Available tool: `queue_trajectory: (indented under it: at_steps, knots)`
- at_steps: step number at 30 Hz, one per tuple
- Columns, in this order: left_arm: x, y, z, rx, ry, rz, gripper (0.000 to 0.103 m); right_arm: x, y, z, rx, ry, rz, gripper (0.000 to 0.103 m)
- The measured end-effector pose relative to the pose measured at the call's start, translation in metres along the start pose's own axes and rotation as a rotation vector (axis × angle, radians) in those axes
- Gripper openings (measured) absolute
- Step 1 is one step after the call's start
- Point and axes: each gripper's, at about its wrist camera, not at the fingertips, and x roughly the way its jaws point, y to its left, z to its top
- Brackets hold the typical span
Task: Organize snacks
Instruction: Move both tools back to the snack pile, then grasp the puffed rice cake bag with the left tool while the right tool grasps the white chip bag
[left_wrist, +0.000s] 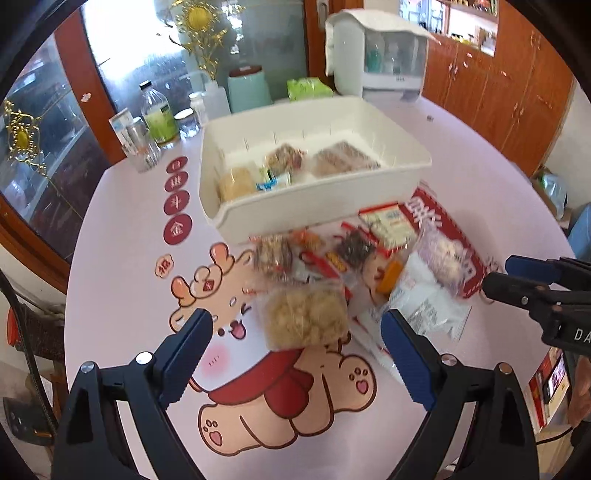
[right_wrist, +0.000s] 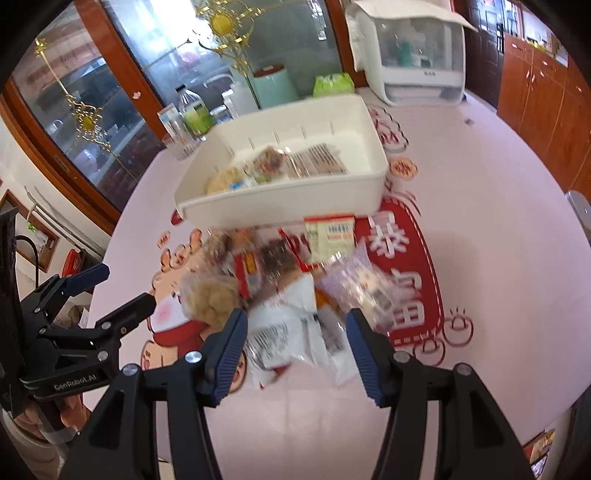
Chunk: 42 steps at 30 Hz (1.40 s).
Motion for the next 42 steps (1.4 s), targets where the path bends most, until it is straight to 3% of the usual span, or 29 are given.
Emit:
queue_trajectory:
  at_steps: [4,10,17,22,29,33,42]
  knots:
    - [0.012,-0.009,-0.007,0.088,0.023,0.003,0.092,0.013,-0.004,-0.012,0.004,0.043,0.008,0.059]
    - [0.037,-0.029,-0.021,0.310,0.068,0.017,0.092,0.033,-0.008,-0.021,0.012,0.096,0.039,0.067]
    - [0.069,-0.037,-0.026,0.458,0.120,0.009,0.092,0.061,-0.017,-0.026,0.054,0.172,0.079,0.071]
    - [0.092,-0.038,-0.025,0.502,0.148,0.015,0.092,0.080,-0.014,-0.027,0.071,0.217,0.117,0.071]
    - [0.103,-0.034,-0.012,0.565,0.126,0.037,0.092,0.095,-0.010,-0.016,0.126,0.229,0.207,0.071]
    - [0.112,-0.027,-0.004,0.571,0.134,0.032,0.092,0.107,-0.008,-0.007,0.152,0.247,0.193,0.071]
    - [0.139,-0.006,0.010,0.511,0.212,-0.084,0.092,0.121,0.001,0.001,0.151,0.237,0.228,0.069]
